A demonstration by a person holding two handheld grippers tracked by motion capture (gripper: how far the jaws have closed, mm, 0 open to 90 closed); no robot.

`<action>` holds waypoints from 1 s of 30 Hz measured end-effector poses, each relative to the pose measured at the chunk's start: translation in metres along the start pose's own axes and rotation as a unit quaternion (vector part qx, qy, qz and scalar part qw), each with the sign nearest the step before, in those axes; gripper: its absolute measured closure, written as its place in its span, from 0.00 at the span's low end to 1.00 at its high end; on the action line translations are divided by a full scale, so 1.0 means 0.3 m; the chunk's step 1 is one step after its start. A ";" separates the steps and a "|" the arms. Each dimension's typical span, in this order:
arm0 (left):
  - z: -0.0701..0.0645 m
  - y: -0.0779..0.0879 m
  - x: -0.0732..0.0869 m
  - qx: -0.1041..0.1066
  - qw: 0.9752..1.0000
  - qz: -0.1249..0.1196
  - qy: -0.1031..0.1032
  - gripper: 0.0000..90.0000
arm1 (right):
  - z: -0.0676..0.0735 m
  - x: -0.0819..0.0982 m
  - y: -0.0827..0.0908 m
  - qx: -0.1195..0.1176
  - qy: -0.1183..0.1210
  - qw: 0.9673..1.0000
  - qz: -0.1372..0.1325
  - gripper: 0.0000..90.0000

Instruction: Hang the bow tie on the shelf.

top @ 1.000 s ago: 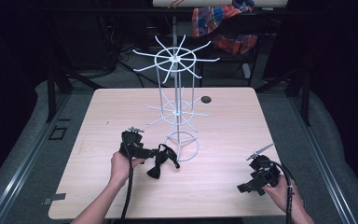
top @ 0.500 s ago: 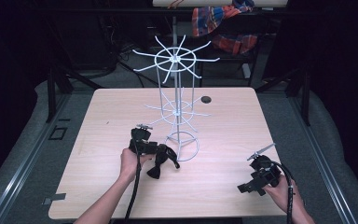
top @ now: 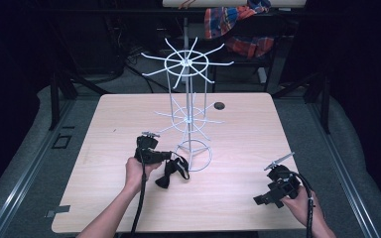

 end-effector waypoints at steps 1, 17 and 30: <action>-0.001 0.003 -0.001 0.001 1.000 -0.001 -0.001 0.96 | 0.001 0.000 0.000 0.002 -0.001 1.000 0.000 0.15; -0.044 0.069 -0.003 -0.006 0.999 -0.023 -0.025 0.96 | -0.004 0.000 0.005 0.001 0.006 1.000 0.007 0.15; -0.047 0.132 -0.004 -0.018 0.998 -0.036 -0.040 0.97 | -0.006 -0.003 0.007 0.000 0.011 1.000 0.014 0.15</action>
Point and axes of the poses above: each handheld gripper's, and its own axes: y roughly backward along the jaws, x roughly out of its underside, z roughly to its left, the point moved 1 cm from there along -y, roughly forward along the jaws, and after that the axes turned 5 degrees about -y, right-handed, at the moved point
